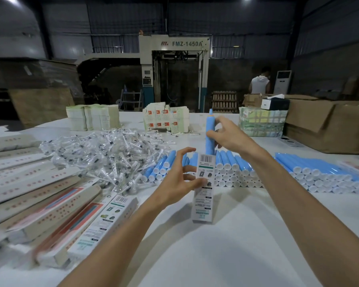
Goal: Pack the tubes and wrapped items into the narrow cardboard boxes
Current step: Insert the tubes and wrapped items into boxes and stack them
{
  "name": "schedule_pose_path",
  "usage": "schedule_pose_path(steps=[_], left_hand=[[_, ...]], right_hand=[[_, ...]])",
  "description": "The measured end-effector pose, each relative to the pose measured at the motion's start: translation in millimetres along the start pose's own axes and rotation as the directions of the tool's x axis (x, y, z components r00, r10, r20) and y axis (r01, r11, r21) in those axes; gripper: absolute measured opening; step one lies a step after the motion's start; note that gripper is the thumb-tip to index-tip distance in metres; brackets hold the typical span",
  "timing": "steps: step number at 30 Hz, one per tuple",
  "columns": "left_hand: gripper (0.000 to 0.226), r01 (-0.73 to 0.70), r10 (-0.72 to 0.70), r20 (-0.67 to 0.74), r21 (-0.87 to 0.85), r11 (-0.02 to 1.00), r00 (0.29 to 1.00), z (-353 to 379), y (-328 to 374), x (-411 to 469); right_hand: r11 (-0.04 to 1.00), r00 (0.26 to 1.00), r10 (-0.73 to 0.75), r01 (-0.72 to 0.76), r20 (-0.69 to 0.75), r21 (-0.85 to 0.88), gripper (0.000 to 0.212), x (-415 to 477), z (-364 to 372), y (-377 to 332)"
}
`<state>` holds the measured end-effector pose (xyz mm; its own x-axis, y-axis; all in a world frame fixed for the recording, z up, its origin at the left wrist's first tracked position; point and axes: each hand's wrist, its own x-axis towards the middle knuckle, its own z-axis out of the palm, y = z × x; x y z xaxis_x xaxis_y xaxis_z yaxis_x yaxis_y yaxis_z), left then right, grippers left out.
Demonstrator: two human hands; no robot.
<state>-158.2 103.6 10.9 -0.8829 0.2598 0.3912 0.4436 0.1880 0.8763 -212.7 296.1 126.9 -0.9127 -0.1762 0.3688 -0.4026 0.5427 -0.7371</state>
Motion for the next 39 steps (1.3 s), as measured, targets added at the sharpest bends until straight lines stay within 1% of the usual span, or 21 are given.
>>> schedule_pose_path(steps=[2, 5, 7, 10, 11, 13, 15, 16, 17, 19, 21, 22, 25, 27, 30, 31, 33, 34, 35, 37, 39], left_hand=[[0.076, -0.011, 0.011, -0.04, 0.009, 1.0, 0.999, -1, 0, -1], [0.078, -0.005, 0.006, -0.101, 0.008, 1.0, 0.995, -7, -3, -3], [0.078, 0.005, -0.004, -0.097, 0.005, 1.0, 0.995, -11, -5, -5], [0.073, 0.006, -0.005, -0.113, 0.009, 1.0, 0.994, -12, -5, -6], [0.072, 0.007, -0.006, -0.132, 0.005, 1.0, 0.991, -13, -4, -7], [0.069, 0.01, -0.014, -0.174, -0.02, 1.0, 0.985, -17, -4, -9], [0.068, 0.014, -0.016, -0.228, -0.012, 1.0, 0.974, -29, -3, -13], [0.069, 0.019, -0.017, -0.264, 0.005, 1.0, 0.964, -36, -2, -15], [0.069, 0.026, -0.019, -0.31, 0.018, 1.0, 0.95, -45, -1, -17], [0.068, 0.04, -0.021, -0.432, 0.035, 0.999, 0.902, -62, 0, -22], [0.063, 0.04, 0.012, -0.567, 0.08, 0.996, 0.824, -79, -1, -25], [0.059, 0.041, 0.026, -0.624, 0.093, 0.995, 0.781, -86, -1, -26], [0.054, 0.049, 0.006, -0.729, 0.055, 0.997, 0.684, -102, -3, -28], [0.055, 0.069, -0.003, -0.753, 0.056, 0.996, 0.658, -105, -4, -28], [0.054, 0.079, -0.002, -0.763, 0.064, 0.995, 0.646, -107, -6, -27], [0.054, 0.078, -0.006, -0.764, 0.058, 0.995, 0.645, -107, -6, -26], [0.054, 0.067, -0.025, -0.761, 0.024, 0.997, 0.649, -107, -6, -26], [0.053, 0.059, -0.036, -0.752, 0.004, 0.998, 0.658, -106, -5, -26], [0.052, 0.048, -0.041, -0.739, -0.012, 0.999, 0.672, -105, -4, -26], [0.053, 0.01, -0.036, -0.706, -0.041, 0.999, 0.707, -102, -2, -26], [0.056, -0.026, -0.025, -0.664, -0.066, 0.997, 0.747, -98, 0, -25]], right_hand=[[0.997, 0.99, 0.047, -0.038, 0.133, -0.069, 0.009, 0, 6, -5], [0.979, 0.97, 0.103, -0.06, 0.219, -0.196, 0.019, -7, 23, 1], [0.957, 0.977, 0.095, -0.036, 0.193, -0.287, 0.027, -16, 32, 8], [0.886, 0.994, -0.068, 0.099, 0.083, -0.454, 0.039, -27, 44, 16], [0.89, 0.991, -0.125, 0.128, 0.038, -0.438, 0.043, -31, 50, 18], [0.958, 0.982, -0.169, 0.143, -0.086, -0.25, 0.043, -33, 58, 20], [0.989, 0.959, -0.146, 0.15, -0.245, -0.002, 0.031, -28, 63, 23], [0.987, 0.945, -0.126, 0.151, -0.302, 0.061, 0.024, -23, 65, 25], [0.985, 0.941, -0.11, 0.145, -0.319, 0.088, 0.017, -16, 70, 28], [0.987, 0.97, -0.108, 0.13, -0.217, 0.091, 0.014, -5, 88, 32], [0.986, 0.987, -0.158, 0.158, -0.019, 0.047, 0.012, 2, 118, 33], [0.98, 0.977, -0.197, 0.197, 0.076, 0.006, 0.013, 4, 137, 34], [0.942, 0.918, -0.292, 0.325, 0.267, -0.089, 0.015, 2, 190, 32], [0.91, 0.877, -0.321, 0.39, 0.357, -0.138, 0.016, -4, 215, 29], [0.775, 0.808, -0.395, 0.548, 0.437, -0.314, 0.024, -8, 236, 28], [0.749, 0.807, -0.403, 0.562, 0.431, -0.351, 0.026, -7, 240, 29], [0.753, 0.826, -0.404, 0.544, 0.392, -0.37, 0.031, -6, 240, 30], [0.781, 0.837, -0.393, 0.523, 0.381, -0.342, 0.033, -7, 238, 30], [0.817, 0.854, -0.385, 0.491, 0.349, -0.302, 0.028, -8, 236, 30], [0.891, 0.914, -0.35, 0.393, 0.208, -0.226, 0.004, -7, 225, 32], [0.955, 0.963, -0.268, 0.267, 0.01, -0.128, 0.021, -1, 204, 33]])
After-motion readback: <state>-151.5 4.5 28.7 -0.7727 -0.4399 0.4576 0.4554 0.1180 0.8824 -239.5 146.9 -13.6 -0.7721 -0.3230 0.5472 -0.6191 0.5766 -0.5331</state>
